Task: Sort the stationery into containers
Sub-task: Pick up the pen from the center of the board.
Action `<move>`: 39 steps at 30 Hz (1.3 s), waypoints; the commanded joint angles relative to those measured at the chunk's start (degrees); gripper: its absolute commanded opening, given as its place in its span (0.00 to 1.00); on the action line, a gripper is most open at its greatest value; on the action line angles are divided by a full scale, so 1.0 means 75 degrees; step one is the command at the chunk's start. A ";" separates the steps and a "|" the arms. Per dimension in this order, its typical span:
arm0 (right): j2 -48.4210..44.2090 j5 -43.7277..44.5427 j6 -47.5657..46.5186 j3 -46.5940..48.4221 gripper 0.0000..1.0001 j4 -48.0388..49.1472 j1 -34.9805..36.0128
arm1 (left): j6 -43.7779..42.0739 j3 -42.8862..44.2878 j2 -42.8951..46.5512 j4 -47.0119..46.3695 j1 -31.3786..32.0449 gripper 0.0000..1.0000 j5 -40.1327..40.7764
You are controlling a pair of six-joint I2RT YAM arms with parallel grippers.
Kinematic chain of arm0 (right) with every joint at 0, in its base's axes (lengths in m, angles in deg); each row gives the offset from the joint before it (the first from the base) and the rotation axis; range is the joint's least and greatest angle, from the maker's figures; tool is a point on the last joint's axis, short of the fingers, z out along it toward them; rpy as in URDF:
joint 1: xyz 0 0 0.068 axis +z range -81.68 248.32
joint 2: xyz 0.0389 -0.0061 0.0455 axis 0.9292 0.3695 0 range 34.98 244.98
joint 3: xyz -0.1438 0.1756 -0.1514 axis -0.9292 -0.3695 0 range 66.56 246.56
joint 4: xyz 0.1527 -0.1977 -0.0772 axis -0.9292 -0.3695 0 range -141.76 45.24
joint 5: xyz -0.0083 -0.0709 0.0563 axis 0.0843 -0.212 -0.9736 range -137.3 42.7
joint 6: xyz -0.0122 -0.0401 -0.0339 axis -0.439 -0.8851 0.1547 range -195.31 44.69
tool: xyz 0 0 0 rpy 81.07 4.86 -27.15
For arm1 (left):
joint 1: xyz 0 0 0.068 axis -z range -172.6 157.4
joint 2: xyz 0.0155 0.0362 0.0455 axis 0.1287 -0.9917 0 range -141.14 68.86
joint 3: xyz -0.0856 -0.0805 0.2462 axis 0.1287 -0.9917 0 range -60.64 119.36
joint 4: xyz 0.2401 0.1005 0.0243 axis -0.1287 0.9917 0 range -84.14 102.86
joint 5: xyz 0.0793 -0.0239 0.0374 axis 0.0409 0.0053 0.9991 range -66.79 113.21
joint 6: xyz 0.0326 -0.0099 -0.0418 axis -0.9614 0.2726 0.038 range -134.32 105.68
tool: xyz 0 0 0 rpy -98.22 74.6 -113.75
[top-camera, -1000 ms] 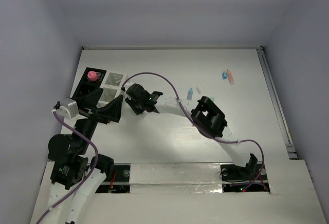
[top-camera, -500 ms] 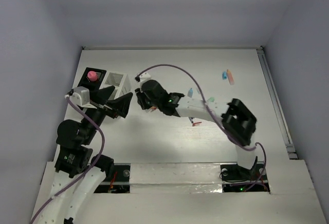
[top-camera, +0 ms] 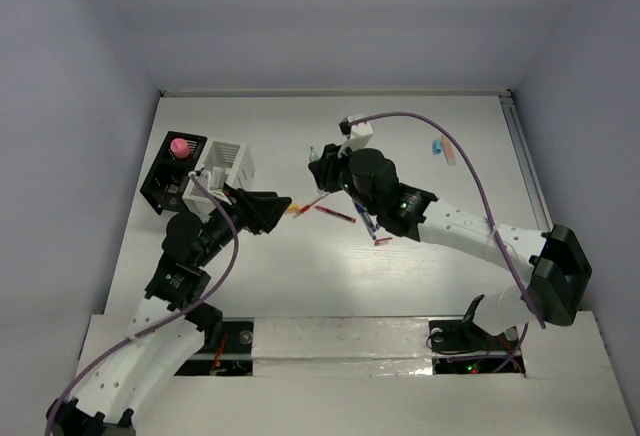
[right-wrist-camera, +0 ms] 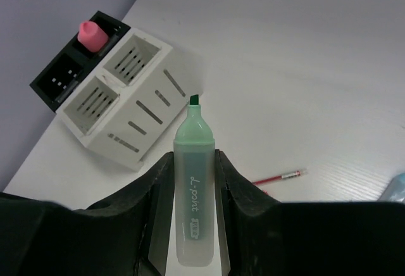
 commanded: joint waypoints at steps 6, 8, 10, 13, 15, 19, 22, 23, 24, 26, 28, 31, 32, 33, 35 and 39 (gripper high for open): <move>-0.0689 0.0128 0.0593 -0.0646 0.04 0.0534 0.0031 | 0.0162 0.0020 -0.1521 -0.1586 0.1458 0.50 0.1011; -0.0689 0.0057 0.0629 -0.0681 0.03 0.0534 0.0031 | -0.0013 0.0114 -0.1828 -0.1692 0.1903 0.50 0.1258; -0.0783 -0.0024 0.0676 -0.0832 0.03 0.0674 0.0031 | -0.0166 0.0266 -0.2191 -0.1680 0.2126 0.50 0.1797; -0.0865 -0.0095 0.0676 -0.0916 0.03 0.0792 0.0031 | -0.0248 0.0360 -0.2566 -0.1959 0.2221 0.48 0.1904; -0.0865 -0.0142 0.0699 -0.0916 0.03 0.0745 0.0031 | -0.0213 0.0326 -0.2765 -0.2206 0.2291 0.46 0.1811; -0.0877 -0.0236 0.0758 -0.1021 0.03 0.0768 0.0031 | -0.0190 0.0314 -0.3059 -0.2792 0.2373 0.42 0.1751; -0.0889 -0.0283 0.0793 -0.1080 0.03 0.0780 0.0031 | -0.0166 0.0314 -0.3293 -0.3050 0.2443 0.41 0.1670; -0.0877 -0.0306 0.0816 -0.1091 0.03 0.0803 0.0031 | -0.0143 0.0244 -0.3340 -0.3156 0.2444 0.41 0.1646; -0.0877 -0.0329 0.0816 -0.1126 0.03 0.0815 0.0031 | -0.0096 0.0197 -0.3329 -0.3261 0.2444 0.40 0.1623; -0.0865 -0.0365 0.0816 -0.1150 0.03 0.0850 0.0031 | -0.0026 0.0115 -0.3317 -0.3565 0.2444 0.37 0.1599; -0.0854 -0.0423 0.0863 -0.1185 0.03 0.0862 0.0031 | -0.0061 0.0149 -0.3364 -0.3474 0.2513 0.36 0.1704; -0.0900 -0.0587 0.0922 -0.1255 0.03 0.0955 0.0031 | -0.0107 0.0232 -0.3504 -0.3414 0.2514 0.34 0.1927; -0.0901 -0.0622 0.0933 -0.1256 0.03 0.0991 0.0031 | -0.0119 0.0243 -0.3586 -0.3426 0.2514 0.34 0.1939; -0.0912 -0.0657 0.0980 -0.1267 0.03 0.0991 0.0031 | -0.0119 0.0243 -0.3633 -0.3461 0.2514 0.33 0.1939; -0.0924 -0.0705 0.1015 -0.1279 0.03 0.0991 0.0031 | -0.0108 0.0278 -0.3785 -0.3578 0.2514 0.32 0.1892; -0.0982 -0.0751 0.1062 -0.1349 0.03 0.1073 0.0031 | -0.0096 0.0279 -0.3938 -0.3661 0.2584 0.31 0.1997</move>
